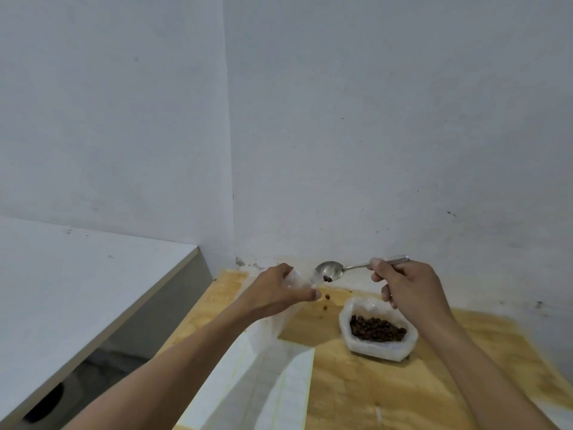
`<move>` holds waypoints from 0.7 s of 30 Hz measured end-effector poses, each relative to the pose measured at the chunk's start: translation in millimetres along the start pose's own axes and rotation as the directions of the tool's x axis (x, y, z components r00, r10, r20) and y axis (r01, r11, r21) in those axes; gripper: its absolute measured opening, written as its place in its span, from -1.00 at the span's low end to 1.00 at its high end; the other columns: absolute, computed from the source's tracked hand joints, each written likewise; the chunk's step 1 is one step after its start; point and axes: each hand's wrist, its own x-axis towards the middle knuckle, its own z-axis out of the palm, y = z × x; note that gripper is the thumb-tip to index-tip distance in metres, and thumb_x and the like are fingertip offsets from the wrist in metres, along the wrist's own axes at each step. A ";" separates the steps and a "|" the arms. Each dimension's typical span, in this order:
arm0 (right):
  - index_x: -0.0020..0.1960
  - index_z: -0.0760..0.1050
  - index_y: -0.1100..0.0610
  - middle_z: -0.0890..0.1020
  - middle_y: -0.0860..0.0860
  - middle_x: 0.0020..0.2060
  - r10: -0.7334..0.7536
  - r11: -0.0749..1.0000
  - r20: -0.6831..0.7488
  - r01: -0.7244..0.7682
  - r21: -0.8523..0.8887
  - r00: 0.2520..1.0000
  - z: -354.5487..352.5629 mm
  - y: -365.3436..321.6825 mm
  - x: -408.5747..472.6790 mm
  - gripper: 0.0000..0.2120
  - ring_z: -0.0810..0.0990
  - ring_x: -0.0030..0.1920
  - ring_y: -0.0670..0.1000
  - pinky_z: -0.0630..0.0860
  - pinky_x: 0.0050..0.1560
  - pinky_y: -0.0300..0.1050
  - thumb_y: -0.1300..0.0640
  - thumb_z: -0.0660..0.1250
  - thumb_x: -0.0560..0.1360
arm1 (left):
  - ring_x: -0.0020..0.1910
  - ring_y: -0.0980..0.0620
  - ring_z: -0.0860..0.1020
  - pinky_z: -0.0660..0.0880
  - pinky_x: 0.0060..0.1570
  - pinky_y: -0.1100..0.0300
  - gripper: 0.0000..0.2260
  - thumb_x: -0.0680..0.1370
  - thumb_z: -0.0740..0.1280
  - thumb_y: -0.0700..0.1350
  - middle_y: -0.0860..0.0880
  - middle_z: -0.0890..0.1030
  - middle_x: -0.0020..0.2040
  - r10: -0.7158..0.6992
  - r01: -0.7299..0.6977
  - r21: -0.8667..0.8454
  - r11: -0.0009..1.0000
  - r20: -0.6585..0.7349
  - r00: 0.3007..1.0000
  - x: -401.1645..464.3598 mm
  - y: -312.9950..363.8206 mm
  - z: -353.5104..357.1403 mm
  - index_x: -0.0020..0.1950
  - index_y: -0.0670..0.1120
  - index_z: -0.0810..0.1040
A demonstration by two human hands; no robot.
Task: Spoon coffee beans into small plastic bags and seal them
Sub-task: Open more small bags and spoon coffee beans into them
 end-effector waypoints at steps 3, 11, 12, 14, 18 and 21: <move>-0.31 0.66 0.04 0.70 -0.02 -0.38 -0.058 0.997 -0.021 0.057 -0.050 0.998 2.2 -4.0 -5.2 -0.66 0.60 -0.47 -0.06 0.52 -0.32 -0.06 -0.11 0.40 0.56 | -0.37 0.22 0.39 0.21 -0.37 0.26 -0.54 0.29 0.52 0.37 0.17 0.39 -0.29 -0.010 0.011 0.018 1.000 -0.021 1.000 2.3 -5.8 -0.4 -0.22 0.11 0.37; -0.30 0.64 0.05 0.66 -0.18 -0.43 -0.101 0.984 -0.142 0.078 -0.160 0.985 -19.5 -8.2 -5.4 -0.68 0.60 -0.49 -0.13 0.43 -0.33 -0.15 -0.04 0.37 0.58 | 0.01 0.10 0.56 0.41 -0.03 0.32 -0.33 0.32 0.49 0.42 -0.07 0.56 -0.11 0.019 -0.019 -0.004 1.000 0.011 1.000 10.5 -9.5 3.8 0.11 -0.11 0.54; -0.32 0.64 0.05 0.66 -0.16 -0.46 -0.097 0.977 -0.149 0.066 -0.203 0.984 -26.2 -7.0 -4.8 -0.67 0.61 -0.47 -0.11 0.45 -0.32 -0.12 -0.01 0.37 0.58 | 0.02 0.08 0.55 0.36 0.06 0.31 -0.28 0.31 0.48 0.43 -0.18 0.52 0.08 0.024 -0.024 -0.015 1.000 0.015 1.000 11.6 -8.3 4.0 0.13 -0.15 0.53; -0.34 0.64 0.08 0.67 -0.03 -0.46 -0.092 0.951 -0.152 0.041 -0.308 0.984 -39.1 -1.6 -4.3 -0.67 0.65 -0.40 0.02 0.56 -0.26 0.01 0.03 0.36 0.58 | -0.21 0.07 0.52 0.41 -0.22 0.22 -0.39 0.30 0.47 0.45 0.20 0.28 -0.21 0.032 -0.031 -0.033 0.999 0.031 0.999 13.3 -2.1 5.7 -0.06 -0.07 0.51; -0.41 0.55 0.20 0.59 0.13 -0.50 -0.077 0.853 -0.163 -0.020 -0.522 0.984 -56.9 16.9 -7.9 -0.60 0.56 -0.44 0.17 0.48 -0.41 0.02 0.07 0.33 0.57 | -0.24 0.10 0.41 0.30 -0.21 0.19 -0.40 0.26 0.47 0.48 0.10 0.42 -0.19 0.023 -0.010 -0.096 0.995 0.137 0.990 13.5 15.2 18.3 -0.15 -0.01 0.42; -0.52 0.35 0.14 0.41 0.05 -0.62 -0.083 0.787 -0.166 -0.038 -0.616 0.983 -57.7 33.0 -14.3 -0.51 0.41 -0.54 0.08 0.19 -0.48 -0.17 0.11 0.33 0.56 | -0.11 0.01 0.55 0.45 -0.09 0.10 -0.28 0.22 0.45 0.51 0.00 0.57 -0.08 -0.001 0.007 -0.023 1.000 0.230 0.973 12.0 27.4 34.3 -0.01 -0.09 0.52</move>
